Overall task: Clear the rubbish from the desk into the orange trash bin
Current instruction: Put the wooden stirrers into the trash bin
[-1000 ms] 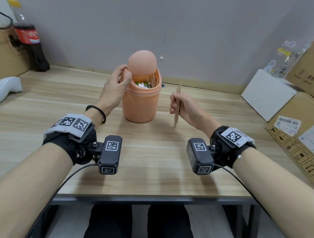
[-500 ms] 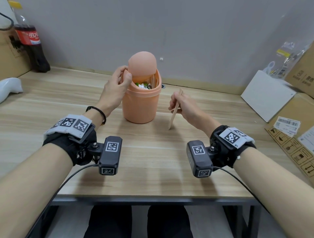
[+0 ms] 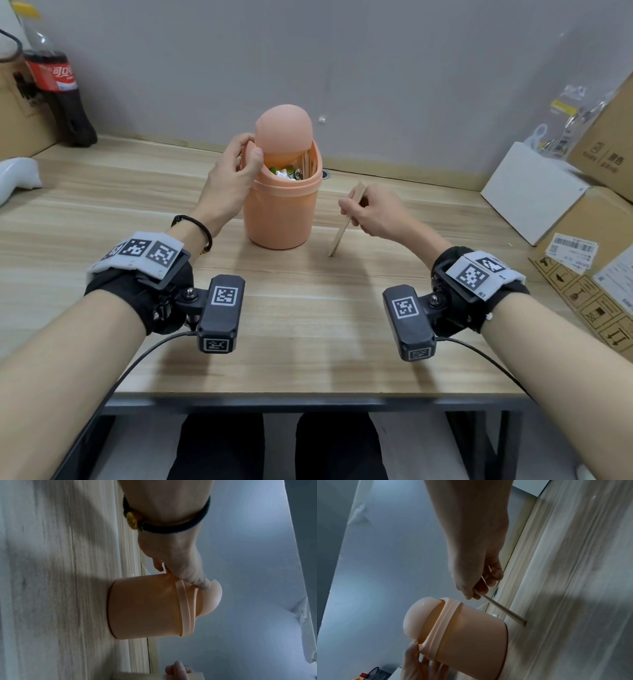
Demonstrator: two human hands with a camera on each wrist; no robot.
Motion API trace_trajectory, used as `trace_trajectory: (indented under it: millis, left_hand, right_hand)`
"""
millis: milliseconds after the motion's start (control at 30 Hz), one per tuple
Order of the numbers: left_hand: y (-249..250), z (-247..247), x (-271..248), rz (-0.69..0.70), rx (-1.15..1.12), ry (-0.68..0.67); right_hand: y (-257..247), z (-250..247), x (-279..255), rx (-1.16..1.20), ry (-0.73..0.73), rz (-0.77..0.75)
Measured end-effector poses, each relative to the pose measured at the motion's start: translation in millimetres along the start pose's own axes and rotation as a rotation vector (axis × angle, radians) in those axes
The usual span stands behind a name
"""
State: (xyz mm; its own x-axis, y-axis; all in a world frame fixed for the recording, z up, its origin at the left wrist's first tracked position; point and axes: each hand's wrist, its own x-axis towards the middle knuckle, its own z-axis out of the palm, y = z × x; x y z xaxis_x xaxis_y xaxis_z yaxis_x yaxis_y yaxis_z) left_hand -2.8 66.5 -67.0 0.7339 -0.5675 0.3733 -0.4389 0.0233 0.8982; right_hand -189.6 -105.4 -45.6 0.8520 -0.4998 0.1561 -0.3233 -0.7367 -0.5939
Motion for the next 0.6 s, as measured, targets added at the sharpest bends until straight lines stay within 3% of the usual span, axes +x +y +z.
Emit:
trace_trajectory:
  millis: [167, 300, 367, 600]
  left_hand:
    - [0.1, 0.4, -0.7, -0.005, -0.005, 0.0]
    - [1.3, -1.6, -2.9, -0.01, -0.011, -0.011]
    - [2.7, -2.0, -3.6, -0.009, -0.006, -0.014]
    - [3.8, -1.4, -4.5, -0.007, -0.017, -0.016]
  right_hand:
    - [-10.9, -9.1, 4.6, 0.018, 0.03, -0.036]
    - [-17.8, -10.3, 3.2, -0.006, -0.184, -0.01]
    - [-20.0, -10.1, 2.3, -0.023, -0.22, -0.009]
    - [-33.1, -20.5, 9.0, -0.022, 0.165, -0.048]
